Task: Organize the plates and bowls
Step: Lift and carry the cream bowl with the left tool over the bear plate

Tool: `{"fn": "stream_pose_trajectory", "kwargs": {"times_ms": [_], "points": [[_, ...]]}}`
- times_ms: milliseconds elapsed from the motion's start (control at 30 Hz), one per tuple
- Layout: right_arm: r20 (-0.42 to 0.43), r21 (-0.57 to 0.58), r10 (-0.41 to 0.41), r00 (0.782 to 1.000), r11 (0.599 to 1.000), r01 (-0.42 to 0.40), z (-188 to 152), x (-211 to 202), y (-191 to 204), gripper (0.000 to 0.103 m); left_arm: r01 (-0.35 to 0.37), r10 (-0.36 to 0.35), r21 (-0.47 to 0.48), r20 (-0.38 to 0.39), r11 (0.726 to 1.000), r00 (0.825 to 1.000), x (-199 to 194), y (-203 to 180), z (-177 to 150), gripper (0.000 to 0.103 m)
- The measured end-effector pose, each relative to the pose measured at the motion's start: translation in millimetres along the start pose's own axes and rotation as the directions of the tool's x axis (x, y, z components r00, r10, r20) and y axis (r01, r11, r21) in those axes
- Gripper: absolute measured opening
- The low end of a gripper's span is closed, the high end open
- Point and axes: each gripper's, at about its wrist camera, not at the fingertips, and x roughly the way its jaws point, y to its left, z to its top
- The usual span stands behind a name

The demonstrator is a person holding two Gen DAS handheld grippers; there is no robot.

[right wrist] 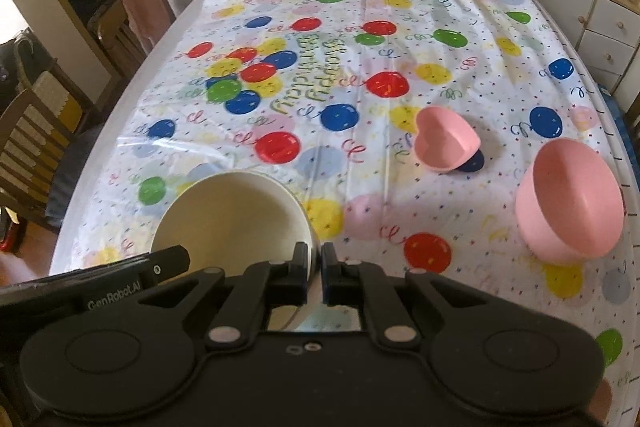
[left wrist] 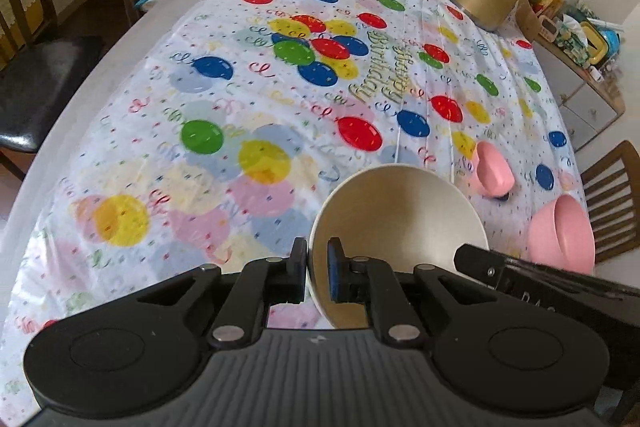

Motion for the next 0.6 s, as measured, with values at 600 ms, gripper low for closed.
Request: {"fn": "stream_pose_trajectory", "kwargs": {"times_ms": [600], "points": [[-0.045, -0.051, 0.064, 0.997, 0.997, -0.066, -62.8, -21.0, 57.2, 0.005, -0.066, 0.066, 0.003, -0.009, 0.998, 0.998, -49.3, 59.3, -52.4, 0.01]]}}
